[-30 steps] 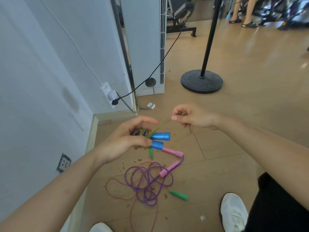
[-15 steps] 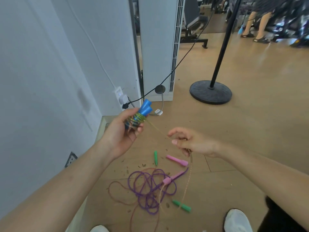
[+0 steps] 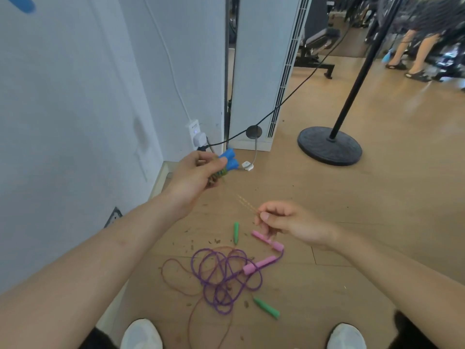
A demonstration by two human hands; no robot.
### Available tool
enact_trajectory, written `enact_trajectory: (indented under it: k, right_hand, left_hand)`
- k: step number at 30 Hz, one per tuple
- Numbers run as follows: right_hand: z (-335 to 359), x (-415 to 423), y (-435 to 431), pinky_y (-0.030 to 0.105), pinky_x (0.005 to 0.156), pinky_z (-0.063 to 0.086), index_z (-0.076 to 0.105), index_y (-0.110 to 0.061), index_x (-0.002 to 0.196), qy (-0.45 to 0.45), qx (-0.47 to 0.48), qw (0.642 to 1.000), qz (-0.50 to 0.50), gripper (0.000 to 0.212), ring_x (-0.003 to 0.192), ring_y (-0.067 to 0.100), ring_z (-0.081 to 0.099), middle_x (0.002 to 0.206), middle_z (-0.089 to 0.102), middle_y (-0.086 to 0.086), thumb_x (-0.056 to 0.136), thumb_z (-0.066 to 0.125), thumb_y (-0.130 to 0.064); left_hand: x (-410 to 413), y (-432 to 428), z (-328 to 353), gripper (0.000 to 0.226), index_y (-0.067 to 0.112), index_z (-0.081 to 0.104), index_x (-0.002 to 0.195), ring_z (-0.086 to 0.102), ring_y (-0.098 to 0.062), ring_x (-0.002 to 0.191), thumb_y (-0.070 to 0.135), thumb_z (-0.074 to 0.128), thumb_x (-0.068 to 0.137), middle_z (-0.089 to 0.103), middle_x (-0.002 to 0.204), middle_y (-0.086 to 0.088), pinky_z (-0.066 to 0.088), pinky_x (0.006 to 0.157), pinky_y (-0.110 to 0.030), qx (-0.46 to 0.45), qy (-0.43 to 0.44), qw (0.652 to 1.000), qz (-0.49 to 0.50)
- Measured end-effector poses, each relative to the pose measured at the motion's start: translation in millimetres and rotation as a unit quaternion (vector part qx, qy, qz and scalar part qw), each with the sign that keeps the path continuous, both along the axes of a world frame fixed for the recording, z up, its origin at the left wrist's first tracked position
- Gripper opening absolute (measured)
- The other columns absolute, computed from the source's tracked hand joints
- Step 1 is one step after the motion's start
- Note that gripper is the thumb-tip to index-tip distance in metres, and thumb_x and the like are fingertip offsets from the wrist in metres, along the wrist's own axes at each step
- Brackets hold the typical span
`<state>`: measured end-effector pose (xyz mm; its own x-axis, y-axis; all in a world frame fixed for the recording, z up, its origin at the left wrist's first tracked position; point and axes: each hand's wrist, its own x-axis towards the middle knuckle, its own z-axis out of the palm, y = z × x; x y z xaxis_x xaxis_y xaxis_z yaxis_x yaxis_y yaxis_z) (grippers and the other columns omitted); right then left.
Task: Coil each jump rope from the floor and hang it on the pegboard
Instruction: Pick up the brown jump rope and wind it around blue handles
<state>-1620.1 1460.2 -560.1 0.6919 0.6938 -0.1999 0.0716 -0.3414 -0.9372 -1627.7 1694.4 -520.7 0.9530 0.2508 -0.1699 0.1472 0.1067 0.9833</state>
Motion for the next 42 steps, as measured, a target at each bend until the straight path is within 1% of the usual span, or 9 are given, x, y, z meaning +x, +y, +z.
enact_trajectory:
  k: [3, 6, 10, 16, 20, 27, 31, 36, 42]
  right_hand:
    - [13.3, -5.0, -1.0, 0.017, 0.063, 0.045, 0.063, -0.006, 0.099, -0.026, -0.008, 1.0, -0.001, 0.017, 0.062, 0.006, 0.054, 0.066, 0.057, -0.01, 0.103, 0.048, -0.013]
    - [22.3, -6.2, -5.3, 0.015, 0.062, 0.043, 0.064, -0.01, 0.094, -0.083, -0.02, 0.996, -0.008, 0.01, 0.059, -0.004, 0.051, 0.064, 0.058, -0.019, 0.099, 0.056, -0.012]
    - [32.5, -0.5, -15.6, 0.022, 0.06, 0.043, 0.068, -0.013, 0.089, -0.159, -0.028, 0.986, -0.044, 0.01, 0.059, 0.001, 0.047, 0.063, 0.052, -0.014, 0.096, 0.062, -0.018]
    - [47.0, 14.2, -24.5, 0.013, 0.059, 0.039, 0.068, -0.022, 0.086, -0.247, 0.003, 0.958, -0.148, 0.014, 0.059, -0.002, 0.048, 0.072, 0.062, 0.005, 0.097, 0.059, -0.018]
    - [48.1, 24.4, -31.8, 0.01, 0.059, 0.037, 0.071, -0.013, 0.092, -0.278, -0.006, 0.944, -0.175, 0.012, 0.059, -0.002, 0.049, 0.072, 0.061, -0.005, 0.096, 0.061, -0.017]
    - [37.7, 46.3, -42.4, 0.033, 0.077, 0.05, 0.07, -0.016, 0.093, -0.292, -0.003, 0.934, -0.204, 0.006, 0.077, 0.014, 0.061, 0.086, 0.07, 0.005, 0.092, 0.069, -0.022]
    - [25.5, 60.7, -52.2, 0.033, 0.069, 0.048, 0.065, -0.023, 0.095, -0.276, -0.034, 0.941, -0.194, 0.007, 0.069, 0.028, 0.058, 0.083, 0.065, 0.019, 0.091, 0.068, -0.028]
    - [16.5, 60.4, -49.1, 0.017, 0.051, 0.044, 0.063, -0.011, 0.095, -0.209, -0.038, 0.96, -0.179, 0.004, 0.051, -0.002, 0.049, 0.072, 0.055, -0.001, 0.096, 0.062, -0.016]
    - [-3.3, 58.2, -43.4, 0.031, 0.057, 0.052, 0.069, -0.023, 0.095, -0.187, -0.052, 0.968, -0.158, 0.006, 0.057, 0.009, 0.055, 0.078, 0.063, -0.002, 0.095, 0.063, -0.02]
  left_hand:
    - [1.3, 8.3, -14.3, 0.033, 0.016, 0.064, 0.108, 0.057, -0.016, 0.076, 0.025, 0.081, 0.081, 0.061, 0.1, -0.002, 0.053, 0.075, -0.032, 0.185, -0.035, 0.982, -0.005]
    - [-0.7, 12.7, -20.2, 0.034, 0.024, 0.065, 0.105, 0.057, -0.012, 0.087, 0.027, 0.084, 0.077, 0.06, 0.103, 0.003, 0.047, 0.077, -0.024, 0.388, -0.101, 0.915, -0.055]
    - [-0.5, 14.9, -25.0, 0.04, 0.029, 0.067, 0.107, 0.058, -0.015, 0.091, 0.026, 0.087, 0.073, 0.056, 0.1, 0.005, 0.048, 0.081, -0.028, 0.478, -0.106, 0.86, -0.147]
    - [-4.2, 1.3, -34.0, 0.039, 0.033, 0.068, 0.122, 0.059, -0.009, 0.092, 0.038, 0.077, 0.084, 0.059, 0.097, 0.008, 0.048, 0.084, -0.03, 0.448, -0.128, 0.838, -0.284]
    - [-13.0, -13.1, -31.7, 0.042, 0.035, 0.071, 0.11, 0.062, -0.011, 0.092, 0.044, 0.085, 0.072, 0.063, 0.1, 0.005, 0.051, 0.083, -0.027, 0.414, -0.157, 0.84, -0.315]
    - [-29.4, -35.8, -24.4, 0.037, 0.027, 0.072, 0.092, 0.067, -0.01, 0.083, 0.016, 0.092, 0.063, 0.069, 0.092, 0.008, 0.054, 0.074, -0.026, 0.351, -0.167, 0.871, -0.302]
    - [-35.3, -38.4, -12.7, 0.044, 0.026, 0.068, 0.099, 0.065, -0.009, 0.081, 0.005, 0.088, 0.067, 0.067, 0.094, 0.007, 0.052, 0.073, -0.023, 0.255, -0.129, 0.914, -0.289]
    - [-34.7, -30.5, 2.1, 0.052, 0.036, 0.073, 0.115, 0.059, -0.012, 0.075, 0.029, 0.081, 0.064, 0.068, 0.089, 0.01, 0.047, 0.07, -0.025, 0.144, -0.095, 0.938, -0.299]
    - [-26.2, -25.1, 6.5, 0.046, 0.011, 0.071, 0.103, 0.057, -0.012, 0.067, 0.019, 0.076, 0.058, 0.065, 0.089, -0.004, 0.043, 0.055, -0.021, -0.074, -0.065, 0.965, -0.243]
